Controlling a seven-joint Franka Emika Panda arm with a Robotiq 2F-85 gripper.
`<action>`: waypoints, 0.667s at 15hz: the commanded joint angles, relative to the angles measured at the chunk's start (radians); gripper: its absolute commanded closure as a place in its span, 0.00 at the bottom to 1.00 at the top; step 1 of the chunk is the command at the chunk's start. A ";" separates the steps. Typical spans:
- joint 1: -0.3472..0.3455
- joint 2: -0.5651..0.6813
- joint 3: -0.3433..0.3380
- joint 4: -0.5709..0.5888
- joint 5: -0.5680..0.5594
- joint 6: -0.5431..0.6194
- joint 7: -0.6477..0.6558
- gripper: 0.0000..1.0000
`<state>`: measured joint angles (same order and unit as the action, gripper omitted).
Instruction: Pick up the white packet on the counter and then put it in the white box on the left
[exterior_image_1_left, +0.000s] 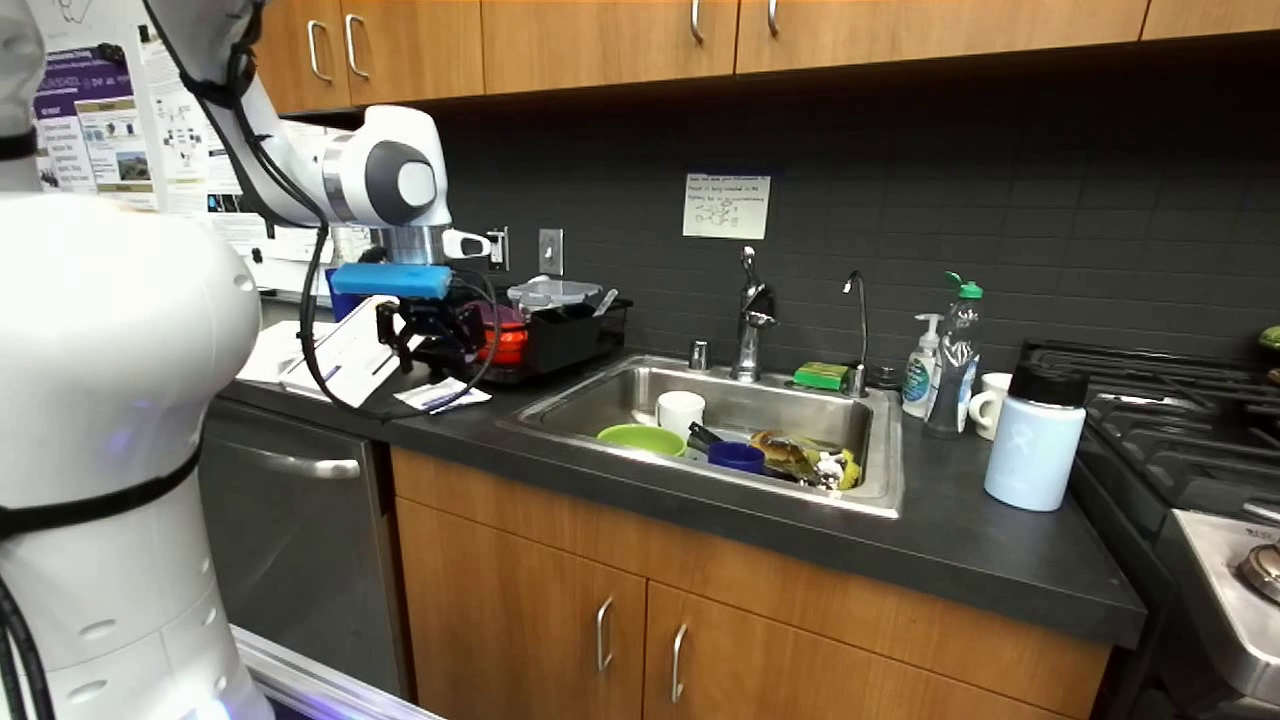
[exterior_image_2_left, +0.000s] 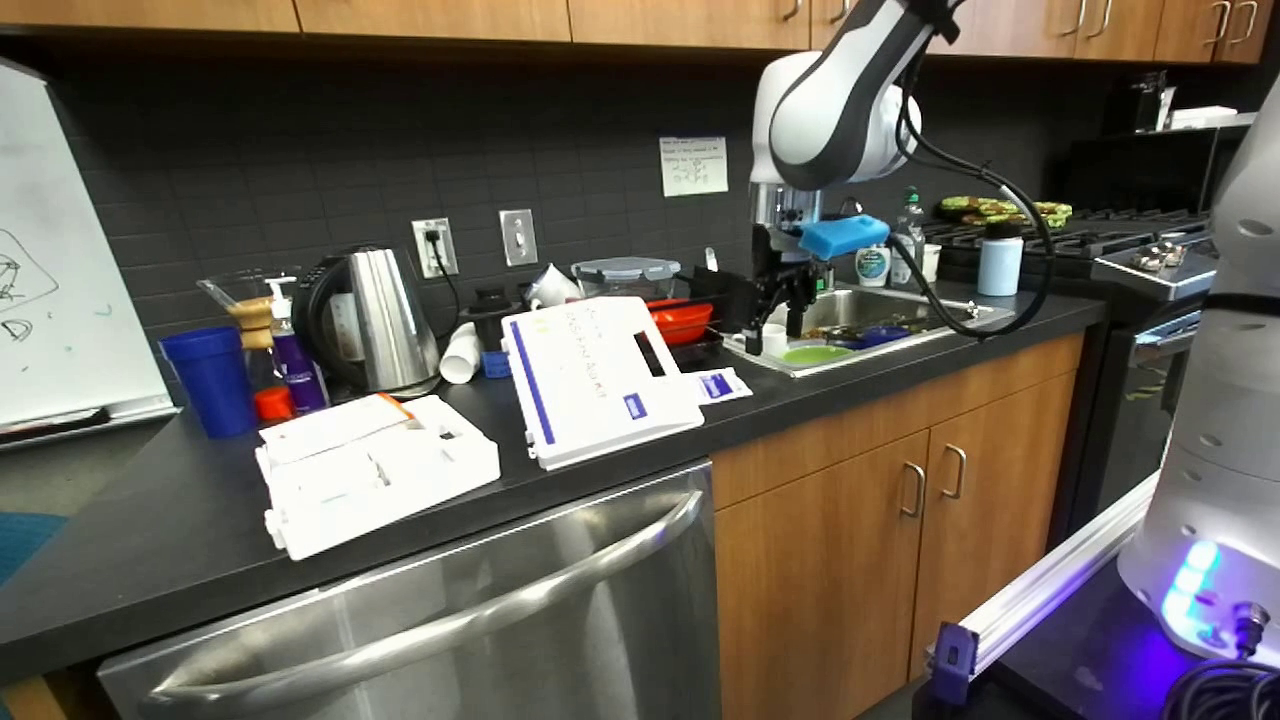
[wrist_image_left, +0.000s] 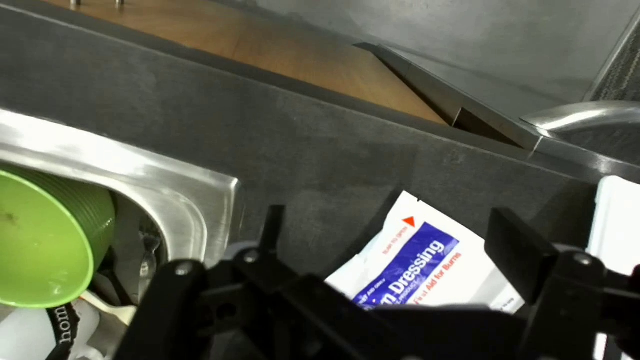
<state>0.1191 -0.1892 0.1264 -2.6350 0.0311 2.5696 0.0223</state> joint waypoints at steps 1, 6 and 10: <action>-0.004 0.024 0.006 0.013 -0.016 -0.001 0.059 0.00; 0.002 0.015 0.000 0.005 -0.003 -0.003 0.032 0.00; 0.002 0.015 -0.001 0.005 -0.003 -0.003 0.032 0.00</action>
<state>0.1194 -0.1737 0.1276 -2.6308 0.0285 2.5689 0.0544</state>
